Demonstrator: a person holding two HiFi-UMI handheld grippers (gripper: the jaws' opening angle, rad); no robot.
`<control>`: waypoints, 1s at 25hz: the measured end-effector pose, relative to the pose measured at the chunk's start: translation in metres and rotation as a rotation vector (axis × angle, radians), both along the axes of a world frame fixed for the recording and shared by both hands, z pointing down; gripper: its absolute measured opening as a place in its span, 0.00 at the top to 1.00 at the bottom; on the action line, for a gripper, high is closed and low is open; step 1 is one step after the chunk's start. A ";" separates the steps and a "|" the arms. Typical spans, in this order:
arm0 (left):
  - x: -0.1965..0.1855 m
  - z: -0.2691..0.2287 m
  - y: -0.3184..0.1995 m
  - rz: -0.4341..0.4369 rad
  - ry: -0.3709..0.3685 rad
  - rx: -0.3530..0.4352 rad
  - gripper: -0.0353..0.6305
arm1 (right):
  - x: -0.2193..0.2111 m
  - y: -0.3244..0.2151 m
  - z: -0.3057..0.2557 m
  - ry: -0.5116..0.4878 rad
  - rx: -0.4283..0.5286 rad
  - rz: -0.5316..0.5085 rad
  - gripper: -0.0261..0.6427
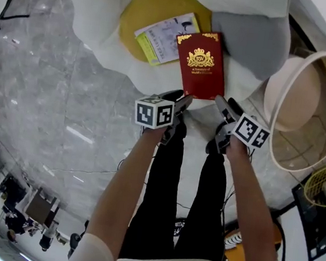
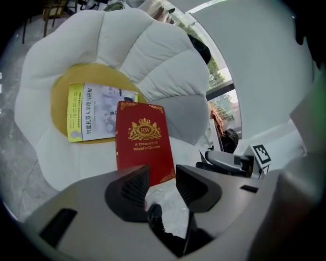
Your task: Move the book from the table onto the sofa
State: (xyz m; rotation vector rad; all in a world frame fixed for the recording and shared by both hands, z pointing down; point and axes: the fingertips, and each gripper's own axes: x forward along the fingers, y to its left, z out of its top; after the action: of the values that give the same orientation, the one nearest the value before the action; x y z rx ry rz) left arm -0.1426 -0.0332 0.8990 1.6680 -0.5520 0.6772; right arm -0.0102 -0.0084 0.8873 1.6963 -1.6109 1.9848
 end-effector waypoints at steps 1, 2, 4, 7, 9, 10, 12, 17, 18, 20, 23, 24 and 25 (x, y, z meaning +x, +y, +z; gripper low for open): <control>0.003 -0.010 0.002 0.004 0.002 0.011 0.72 | -0.001 0.003 -0.011 -0.009 0.018 -0.026 0.46; 0.006 -0.020 0.005 0.009 0.003 0.023 0.74 | -0.002 0.006 -0.023 -0.013 0.036 -0.053 0.47; 0.010 -0.043 0.012 0.024 0.001 0.047 0.79 | -0.002 0.012 -0.049 -0.022 0.076 -0.093 0.54; 0.017 -0.078 0.020 0.032 0.007 0.090 0.83 | -0.001 0.021 -0.086 -0.052 0.135 -0.137 0.70; 0.022 -0.104 0.026 0.026 0.020 0.120 0.86 | -0.001 0.029 -0.110 -0.058 0.172 -0.182 0.78; 0.023 -0.118 0.031 0.023 0.026 0.133 0.87 | 0.000 0.033 -0.123 -0.059 0.191 -0.206 0.84; 0.028 -0.146 0.041 0.020 0.033 0.161 0.89 | 0.002 0.042 -0.149 -0.061 0.225 -0.256 0.87; 0.039 -0.225 0.056 -0.008 0.055 0.248 0.94 | 0.012 0.058 -0.230 -0.055 0.328 -0.381 0.90; 0.040 -0.243 0.059 -0.021 0.062 0.261 0.94 | 0.013 0.062 -0.248 -0.048 0.352 -0.407 0.90; 0.042 -0.279 0.068 -0.043 0.074 0.292 0.94 | 0.016 0.071 -0.284 -0.023 0.390 -0.458 0.90; 0.045 -0.328 0.084 -0.080 0.080 0.346 0.94 | 0.028 0.087 -0.332 0.028 0.429 -0.510 0.90; 0.047 -0.342 0.089 -0.094 0.075 0.367 0.94 | 0.034 0.090 -0.345 0.046 0.444 -0.525 0.90; 0.050 -0.353 0.093 -0.106 0.068 0.387 0.94 | 0.041 0.092 -0.358 0.064 0.463 -0.543 0.90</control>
State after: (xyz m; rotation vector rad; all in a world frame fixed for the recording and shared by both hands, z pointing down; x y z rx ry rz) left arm -0.0931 0.0597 0.5459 1.9962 -0.7527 0.4524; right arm 0.0309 0.0836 0.5290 1.2035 -2.3192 1.3607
